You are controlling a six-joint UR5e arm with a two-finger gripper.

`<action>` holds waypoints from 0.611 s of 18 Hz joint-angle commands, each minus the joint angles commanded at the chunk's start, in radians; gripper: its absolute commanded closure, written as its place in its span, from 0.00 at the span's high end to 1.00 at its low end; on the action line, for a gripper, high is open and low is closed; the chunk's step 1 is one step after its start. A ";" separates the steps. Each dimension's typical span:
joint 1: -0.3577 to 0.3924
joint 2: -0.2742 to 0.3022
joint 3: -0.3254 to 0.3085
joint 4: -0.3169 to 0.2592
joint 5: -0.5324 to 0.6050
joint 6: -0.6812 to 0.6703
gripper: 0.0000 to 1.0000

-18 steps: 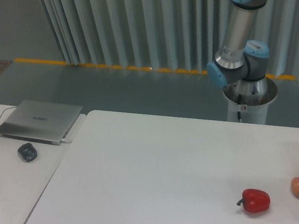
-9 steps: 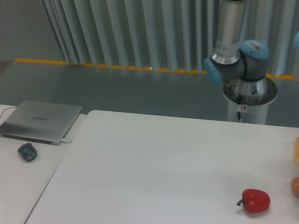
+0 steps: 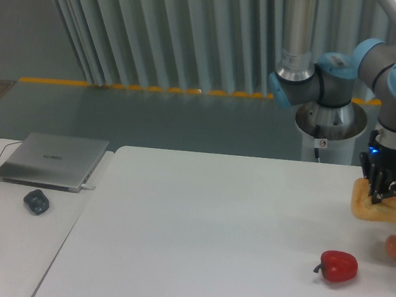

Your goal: Place the triangular bread on the table

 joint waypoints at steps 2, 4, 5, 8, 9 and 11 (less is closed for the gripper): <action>0.000 0.005 0.003 0.000 0.003 0.000 1.00; 0.000 -0.005 0.017 0.009 0.002 -0.005 1.00; -0.002 -0.006 0.020 0.030 0.000 -0.012 1.00; 0.005 -0.026 0.050 0.074 0.050 0.021 1.00; 0.006 -0.034 0.061 0.074 0.079 0.047 1.00; 0.008 -0.043 0.071 0.072 0.091 0.124 1.00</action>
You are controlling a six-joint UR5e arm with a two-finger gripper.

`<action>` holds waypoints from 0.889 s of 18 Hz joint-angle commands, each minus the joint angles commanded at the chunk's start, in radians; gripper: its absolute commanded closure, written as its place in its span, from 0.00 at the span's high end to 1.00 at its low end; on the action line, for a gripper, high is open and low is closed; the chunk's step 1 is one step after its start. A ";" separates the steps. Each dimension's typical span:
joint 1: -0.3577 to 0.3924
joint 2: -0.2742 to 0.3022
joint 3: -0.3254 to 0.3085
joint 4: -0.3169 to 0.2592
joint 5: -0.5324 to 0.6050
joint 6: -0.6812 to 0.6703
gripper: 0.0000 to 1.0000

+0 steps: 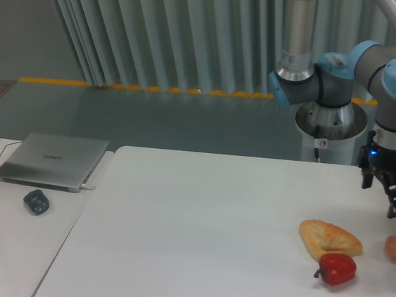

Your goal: Place the triangular bread on the table

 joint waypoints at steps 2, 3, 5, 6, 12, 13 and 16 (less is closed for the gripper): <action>0.003 -0.028 0.031 0.000 0.002 0.058 1.00; 0.012 -0.069 0.067 -0.002 0.003 0.084 1.00; 0.026 -0.118 0.115 -0.009 0.006 0.120 1.00; 0.040 -0.138 0.129 -0.009 0.005 0.146 1.00; 0.091 -0.184 0.155 -0.005 -0.037 0.263 1.00; 0.091 -0.192 0.164 -0.005 -0.038 0.263 1.00; 0.091 -0.195 0.169 -0.005 -0.051 0.263 1.00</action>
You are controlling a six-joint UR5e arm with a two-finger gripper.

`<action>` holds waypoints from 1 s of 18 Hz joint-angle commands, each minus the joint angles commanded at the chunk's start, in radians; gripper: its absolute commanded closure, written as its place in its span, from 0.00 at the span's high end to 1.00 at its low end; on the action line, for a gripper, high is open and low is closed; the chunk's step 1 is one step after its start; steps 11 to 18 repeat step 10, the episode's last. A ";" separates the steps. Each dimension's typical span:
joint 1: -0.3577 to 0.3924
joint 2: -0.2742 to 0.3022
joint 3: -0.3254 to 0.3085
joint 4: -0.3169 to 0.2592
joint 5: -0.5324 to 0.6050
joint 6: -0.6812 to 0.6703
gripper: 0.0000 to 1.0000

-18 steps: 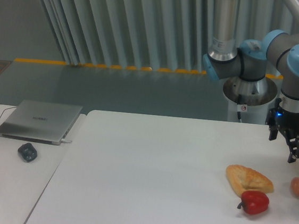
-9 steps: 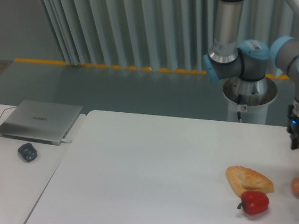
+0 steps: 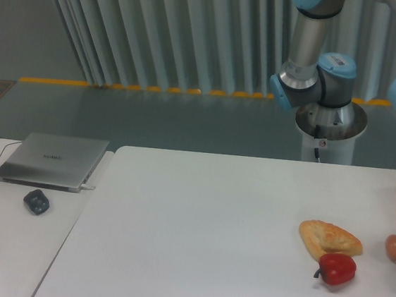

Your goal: Place the triangular bread on the table

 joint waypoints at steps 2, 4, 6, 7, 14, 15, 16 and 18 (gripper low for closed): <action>0.000 -0.002 -0.002 0.000 0.000 0.000 1.00; 0.000 0.000 -0.002 0.000 0.000 0.000 1.00; 0.000 0.000 -0.005 0.000 0.000 0.000 1.00; 0.000 0.000 -0.005 0.000 0.001 0.000 1.00; 0.000 0.002 -0.008 0.000 0.003 0.000 1.00; 0.000 0.002 -0.008 0.000 0.003 0.000 1.00; 0.000 0.002 -0.008 0.000 0.003 0.000 1.00; 0.000 0.002 -0.008 0.000 0.003 0.000 1.00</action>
